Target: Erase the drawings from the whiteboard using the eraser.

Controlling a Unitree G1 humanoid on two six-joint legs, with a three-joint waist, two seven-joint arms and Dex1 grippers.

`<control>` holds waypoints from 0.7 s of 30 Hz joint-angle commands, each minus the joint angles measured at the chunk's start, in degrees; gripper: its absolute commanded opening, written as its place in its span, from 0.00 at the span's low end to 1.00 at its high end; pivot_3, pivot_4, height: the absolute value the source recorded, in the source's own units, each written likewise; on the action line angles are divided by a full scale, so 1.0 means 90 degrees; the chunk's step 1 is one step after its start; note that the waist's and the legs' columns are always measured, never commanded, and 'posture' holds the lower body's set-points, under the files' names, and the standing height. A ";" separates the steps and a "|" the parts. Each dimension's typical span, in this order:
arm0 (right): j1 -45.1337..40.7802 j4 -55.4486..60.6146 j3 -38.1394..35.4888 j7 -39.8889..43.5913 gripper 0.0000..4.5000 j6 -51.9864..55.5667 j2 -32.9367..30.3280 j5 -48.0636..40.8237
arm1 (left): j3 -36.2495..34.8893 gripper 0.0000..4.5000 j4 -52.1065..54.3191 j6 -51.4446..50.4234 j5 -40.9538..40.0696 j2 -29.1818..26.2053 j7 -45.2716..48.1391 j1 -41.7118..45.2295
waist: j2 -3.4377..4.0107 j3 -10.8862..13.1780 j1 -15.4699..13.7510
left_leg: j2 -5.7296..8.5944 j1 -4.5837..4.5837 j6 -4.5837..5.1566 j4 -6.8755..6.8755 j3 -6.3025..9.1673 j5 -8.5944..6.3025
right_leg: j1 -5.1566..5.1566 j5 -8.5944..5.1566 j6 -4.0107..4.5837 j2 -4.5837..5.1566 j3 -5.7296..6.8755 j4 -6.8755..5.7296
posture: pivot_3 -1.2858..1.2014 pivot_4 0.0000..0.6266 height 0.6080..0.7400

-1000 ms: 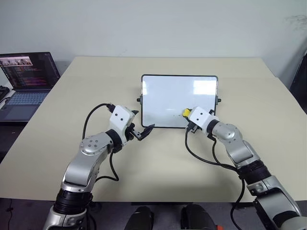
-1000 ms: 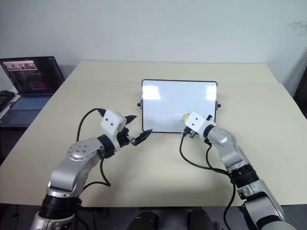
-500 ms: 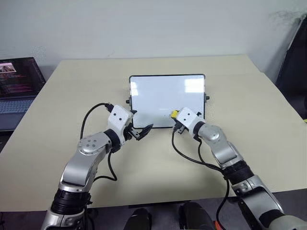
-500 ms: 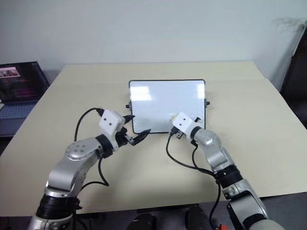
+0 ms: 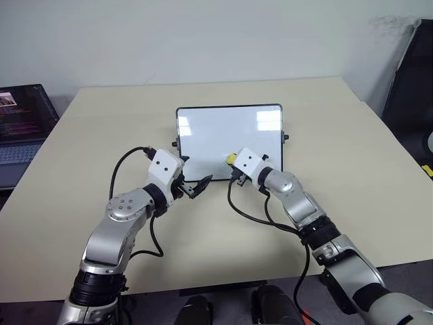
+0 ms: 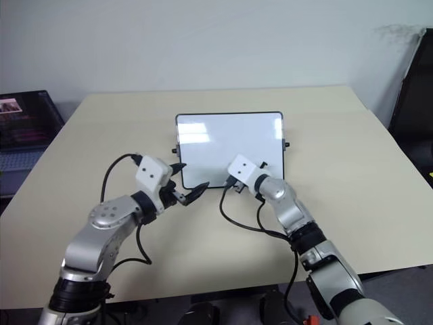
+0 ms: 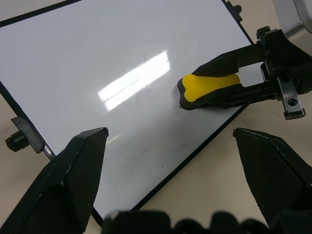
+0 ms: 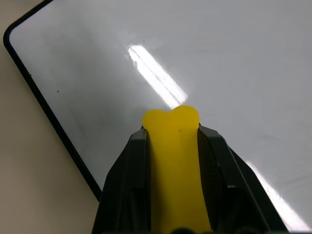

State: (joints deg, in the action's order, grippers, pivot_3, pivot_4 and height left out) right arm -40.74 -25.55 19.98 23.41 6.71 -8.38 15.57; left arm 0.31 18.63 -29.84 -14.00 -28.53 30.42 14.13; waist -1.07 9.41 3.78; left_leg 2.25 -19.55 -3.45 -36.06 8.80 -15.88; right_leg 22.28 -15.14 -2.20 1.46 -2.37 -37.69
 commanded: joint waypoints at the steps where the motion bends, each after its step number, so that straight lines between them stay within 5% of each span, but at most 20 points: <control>1: -0.0131 -0.0350 0.0096 -0.0074 0.22 0.0069 0.0162 0.0102 | -0.0153 1.00 0.0214 0.0096 0.0000 -0.0026 -0.0054 0.0082 | 0.0001 0.0001 0.0010 | -0.0001 0.0000 0.0000 0.0000 -0.0001 0.0000 | 0.0001 0.0001 0.0001 -0.0003 -0.0002 0.0000 | 0.52 0.24 1.00; 21: -0.0051 0.0779 -0.0139 0.0178 0.22 0.0684 0.0234 -0.0029 | -0.0073 1.00 0.0165 0.0127 0.0014 -0.0002 -0.0003 0.0092 | 0.0012 0.0016 -0.0024 | -0.0002 -0.0055 -0.0013 0.0005 0.0005 -0.0004 | 0.0062 -0.0001 0.0005 -0.0006 -0.0004 0.0001 | 0.52 0.24 1.00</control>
State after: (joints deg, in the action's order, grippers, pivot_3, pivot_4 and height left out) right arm -41.21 -21.90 20.13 24.48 11.04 -6.02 16.36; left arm 0.22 18.62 -29.78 -13.93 -28.51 30.51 14.20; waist -0.96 9.56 3.57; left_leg 2.23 -20.13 -3.58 -36.01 8.84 -15.91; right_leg 22.94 -15.14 -2.15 1.40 -2.40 -37.68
